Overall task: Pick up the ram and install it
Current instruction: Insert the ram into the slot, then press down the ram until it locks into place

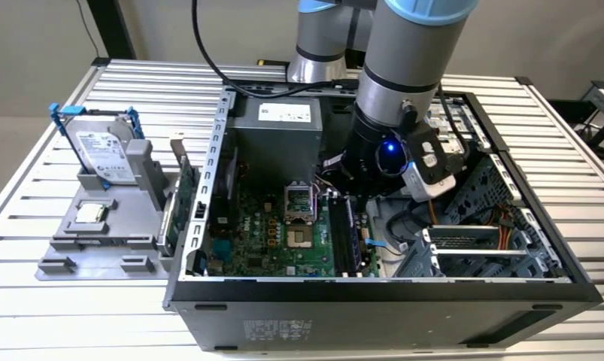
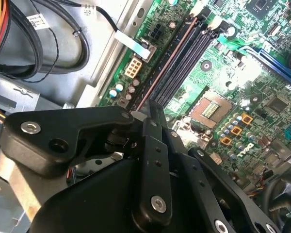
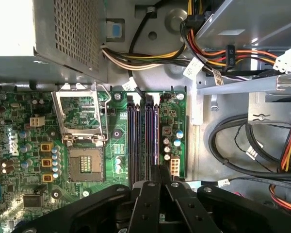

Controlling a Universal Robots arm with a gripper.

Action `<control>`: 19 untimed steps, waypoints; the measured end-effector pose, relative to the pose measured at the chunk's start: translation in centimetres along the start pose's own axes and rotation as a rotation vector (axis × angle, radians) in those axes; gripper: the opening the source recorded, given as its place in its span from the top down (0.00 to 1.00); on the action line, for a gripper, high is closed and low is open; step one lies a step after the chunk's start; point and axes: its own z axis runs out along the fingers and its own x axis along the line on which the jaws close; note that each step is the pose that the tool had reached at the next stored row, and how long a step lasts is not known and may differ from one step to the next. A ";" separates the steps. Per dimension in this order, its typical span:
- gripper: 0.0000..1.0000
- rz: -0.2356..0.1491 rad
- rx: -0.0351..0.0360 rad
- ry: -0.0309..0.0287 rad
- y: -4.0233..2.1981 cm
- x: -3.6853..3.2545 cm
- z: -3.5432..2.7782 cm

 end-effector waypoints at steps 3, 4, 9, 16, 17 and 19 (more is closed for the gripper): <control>1.00 0.000 0.0012 -0.0001 0.00 0.00 0.00; 1.00 0.000 0.0016 -0.0001 0.00 0.00 0.00; 1.00 0.000 0.0038 -0.0001 0.00 0.00 0.00; 1.00 -0.025 0.0044 -0.0005 0.01 0.00 0.01; 1.00 -0.037 0.0043 -0.0007 0.01 0.00 0.01; 1.00 -0.065 0.0040 -0.0011 0.00 0.00 0.00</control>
